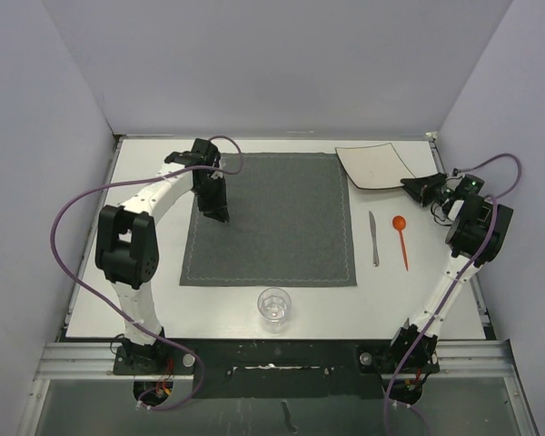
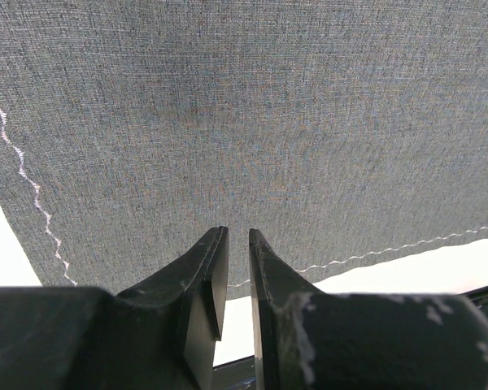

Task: Set the dinner table for one person
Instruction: Pick up the plate at the center of the board.

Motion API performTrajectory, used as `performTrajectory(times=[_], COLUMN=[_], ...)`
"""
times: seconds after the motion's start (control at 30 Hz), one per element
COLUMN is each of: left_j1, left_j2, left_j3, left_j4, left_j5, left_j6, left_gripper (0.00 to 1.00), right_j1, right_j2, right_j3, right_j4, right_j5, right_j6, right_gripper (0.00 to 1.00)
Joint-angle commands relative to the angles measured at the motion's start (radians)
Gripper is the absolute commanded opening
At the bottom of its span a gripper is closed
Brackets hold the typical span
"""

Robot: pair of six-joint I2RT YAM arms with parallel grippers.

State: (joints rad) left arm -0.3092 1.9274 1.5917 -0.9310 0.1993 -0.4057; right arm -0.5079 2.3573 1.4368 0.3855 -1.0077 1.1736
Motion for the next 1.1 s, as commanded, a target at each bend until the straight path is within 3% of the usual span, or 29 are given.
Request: performTrajectory(times=[0.0,0.63,1.07], left_j1=[-0.006,-0.012,-0.013], left_j2=[0.021,0.034,0.042], left_j3=[0.022,0.030,0.034], left_j4=[0.005,-0.003,-0.009], left_j5=[0.020,0.020,0.021], left_j6=[0.015,0.018,0.019], left_gripper=[0.16,0.15,0.14], right_j1=[-0.011,-0.003,0.014], right_j2=[-0.168,-0.245,-0.263], right_j3=[0.088,0.121,0.123], right_j4=[0.096,0.005,0.055], right_j5=[-0.058,-0.061,-0.078], right_j6=[0.018,-0.051,-0.002], right_gripper=[0.00,0.00,0.00])
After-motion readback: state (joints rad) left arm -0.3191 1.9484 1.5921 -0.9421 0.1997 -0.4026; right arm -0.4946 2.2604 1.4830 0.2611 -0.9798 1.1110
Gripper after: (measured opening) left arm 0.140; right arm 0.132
